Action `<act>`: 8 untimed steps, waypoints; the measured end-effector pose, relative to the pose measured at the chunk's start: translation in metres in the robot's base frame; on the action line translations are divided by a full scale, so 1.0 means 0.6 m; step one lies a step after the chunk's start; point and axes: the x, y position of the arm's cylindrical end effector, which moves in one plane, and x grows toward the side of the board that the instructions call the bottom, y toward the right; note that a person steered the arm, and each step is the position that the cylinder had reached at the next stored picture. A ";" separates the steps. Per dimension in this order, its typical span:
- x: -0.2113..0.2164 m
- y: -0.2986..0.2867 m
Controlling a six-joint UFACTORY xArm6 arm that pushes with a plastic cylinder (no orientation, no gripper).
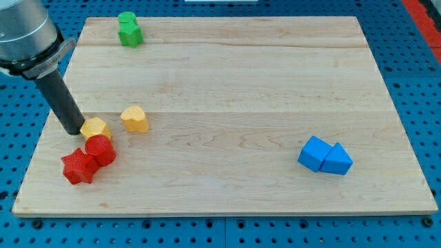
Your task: Slide the hexagon into the heart
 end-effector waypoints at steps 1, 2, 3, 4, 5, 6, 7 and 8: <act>0.011 -0.014; 0.027 -0.026; 0.027 -0.018; 0.010 0.002; 0.010 0.018; 0.010 0.022; 0.010 0.026; 0.010 0.056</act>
